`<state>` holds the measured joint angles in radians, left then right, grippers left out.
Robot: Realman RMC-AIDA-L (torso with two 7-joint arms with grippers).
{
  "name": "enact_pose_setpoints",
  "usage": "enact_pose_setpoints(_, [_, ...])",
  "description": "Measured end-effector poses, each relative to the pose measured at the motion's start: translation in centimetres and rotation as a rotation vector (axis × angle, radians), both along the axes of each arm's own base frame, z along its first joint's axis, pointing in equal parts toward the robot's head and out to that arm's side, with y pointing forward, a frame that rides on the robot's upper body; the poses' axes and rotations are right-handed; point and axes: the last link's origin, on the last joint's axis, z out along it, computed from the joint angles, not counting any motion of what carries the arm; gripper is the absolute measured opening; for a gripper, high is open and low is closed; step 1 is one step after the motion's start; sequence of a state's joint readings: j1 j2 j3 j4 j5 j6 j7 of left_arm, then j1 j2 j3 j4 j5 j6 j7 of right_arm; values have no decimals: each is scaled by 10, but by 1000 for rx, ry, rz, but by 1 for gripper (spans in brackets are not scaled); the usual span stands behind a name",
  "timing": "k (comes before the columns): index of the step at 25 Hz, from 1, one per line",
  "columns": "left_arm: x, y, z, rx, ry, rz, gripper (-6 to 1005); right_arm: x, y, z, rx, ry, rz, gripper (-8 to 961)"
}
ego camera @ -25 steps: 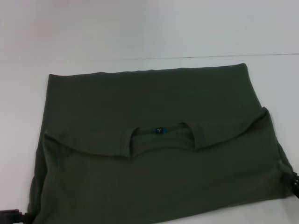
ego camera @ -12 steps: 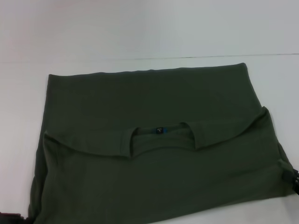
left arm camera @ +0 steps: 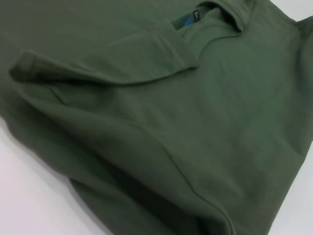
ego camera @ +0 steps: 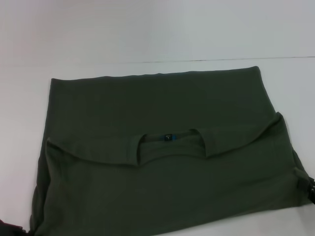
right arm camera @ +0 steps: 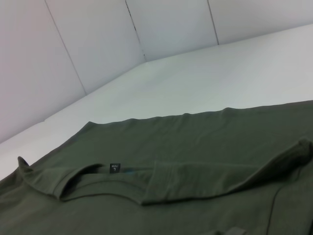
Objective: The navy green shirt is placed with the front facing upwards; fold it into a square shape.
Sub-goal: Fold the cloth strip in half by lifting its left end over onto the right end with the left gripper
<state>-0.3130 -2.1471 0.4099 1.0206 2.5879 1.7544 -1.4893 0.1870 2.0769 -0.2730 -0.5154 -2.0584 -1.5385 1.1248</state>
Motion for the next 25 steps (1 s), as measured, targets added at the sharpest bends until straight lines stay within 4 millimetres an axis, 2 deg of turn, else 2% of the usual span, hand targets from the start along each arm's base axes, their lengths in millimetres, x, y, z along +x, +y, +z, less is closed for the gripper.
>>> enact_pose_setpoints(8, [3, 3, -2, -13, -1, -31, 98, -1, 3, 1, 0, -2, 7, 66])
enact_pose_setpoints(15, [3, 0, -7, -3, 16, -139, 78, 1, 0, 1, 1, -6, 3, 66])
enact_pose_setpoints(25, [1, 3, -4, 59, -8, -118, 65, 4, -12, 3, 17, -7, 2, 65])
